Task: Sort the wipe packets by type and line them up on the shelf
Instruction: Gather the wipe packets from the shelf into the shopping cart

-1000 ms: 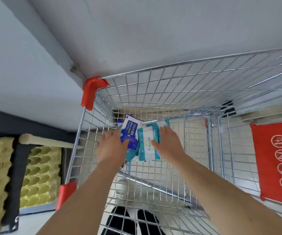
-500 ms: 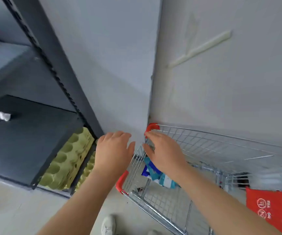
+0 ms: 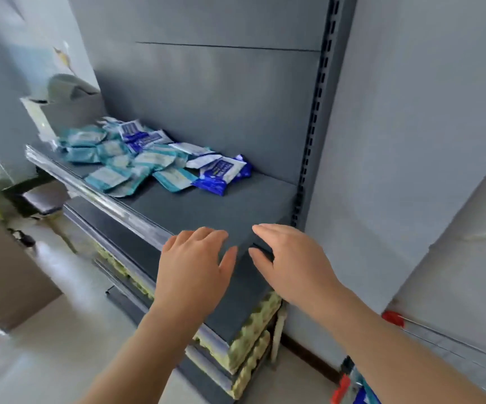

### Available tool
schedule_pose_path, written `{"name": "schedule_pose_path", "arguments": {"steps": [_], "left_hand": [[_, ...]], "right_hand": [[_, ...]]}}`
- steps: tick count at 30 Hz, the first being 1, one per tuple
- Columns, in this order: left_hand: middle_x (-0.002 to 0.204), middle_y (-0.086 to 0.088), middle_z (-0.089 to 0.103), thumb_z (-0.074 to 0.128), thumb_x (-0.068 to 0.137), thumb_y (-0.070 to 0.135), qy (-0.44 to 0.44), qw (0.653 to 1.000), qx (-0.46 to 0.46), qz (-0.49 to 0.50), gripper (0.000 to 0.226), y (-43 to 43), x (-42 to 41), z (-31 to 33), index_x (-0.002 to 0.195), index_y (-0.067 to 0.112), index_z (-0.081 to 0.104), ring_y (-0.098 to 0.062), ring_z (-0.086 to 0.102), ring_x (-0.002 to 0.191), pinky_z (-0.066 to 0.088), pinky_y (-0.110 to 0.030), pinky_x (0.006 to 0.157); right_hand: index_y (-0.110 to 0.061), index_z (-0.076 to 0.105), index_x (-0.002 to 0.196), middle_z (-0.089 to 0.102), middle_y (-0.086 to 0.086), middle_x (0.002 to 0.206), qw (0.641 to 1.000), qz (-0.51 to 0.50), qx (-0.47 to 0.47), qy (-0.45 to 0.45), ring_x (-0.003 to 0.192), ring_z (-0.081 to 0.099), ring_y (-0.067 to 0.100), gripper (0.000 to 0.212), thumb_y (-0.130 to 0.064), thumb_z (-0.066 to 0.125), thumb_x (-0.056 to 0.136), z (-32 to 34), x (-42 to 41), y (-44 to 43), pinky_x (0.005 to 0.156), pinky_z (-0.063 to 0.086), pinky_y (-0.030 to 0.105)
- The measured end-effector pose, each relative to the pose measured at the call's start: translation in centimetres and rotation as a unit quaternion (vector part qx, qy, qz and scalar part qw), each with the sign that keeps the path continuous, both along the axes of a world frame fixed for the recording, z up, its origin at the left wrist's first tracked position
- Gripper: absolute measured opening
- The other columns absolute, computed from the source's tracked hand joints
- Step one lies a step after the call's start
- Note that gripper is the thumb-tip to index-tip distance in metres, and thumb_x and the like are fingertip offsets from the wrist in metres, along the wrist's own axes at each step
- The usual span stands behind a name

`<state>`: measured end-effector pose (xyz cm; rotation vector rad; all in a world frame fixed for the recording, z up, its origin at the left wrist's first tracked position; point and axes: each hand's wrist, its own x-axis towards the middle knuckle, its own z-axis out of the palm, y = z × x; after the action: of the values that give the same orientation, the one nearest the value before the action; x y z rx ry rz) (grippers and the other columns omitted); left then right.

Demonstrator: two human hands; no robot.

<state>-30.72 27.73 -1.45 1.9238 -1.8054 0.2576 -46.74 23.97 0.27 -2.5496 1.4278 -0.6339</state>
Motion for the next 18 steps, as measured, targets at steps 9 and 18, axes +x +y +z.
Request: {"name": "schedule_pose_path", "arguments": {"steps": [9,18], "left_hand": [[0.122,0.005,0.065,0.048,0.094,0.047,0.005,0.999,0.022,0.023,0.039,-3.1,16.8,3.6,0.126,0.027,0.060,-0.022,0.057,0.113,0.039,-0.036,0.098],[0.124,-0.003,0.059,0.046,0.094,0.049,0.012,0.995,0.101,0.016,0.044,-16.4,23.7,3.1,0.129,0.023,0.054,-0.028,0.053,0.114,0.044,-0.039,0.089]], "right_hand": [[-0.024,0.044,0.142,0.050,-0.009,0.141,0.999,-0.037,0.019,-0.031,0.119,0.052,0.011,0.049,-0.041,0.048,0.096,3.6,15.6,-3.3,0.097,0.040,0.027],[-0.019,0.055,0.125,0.057,-0.001,0.130,0.982,-0.187,0.033,-0.021,0.116,0.052,0.021,0.044,-0.048,0.046,0.094,2.0,19.1,-14.8,0.085,0.045,0.033]]}}
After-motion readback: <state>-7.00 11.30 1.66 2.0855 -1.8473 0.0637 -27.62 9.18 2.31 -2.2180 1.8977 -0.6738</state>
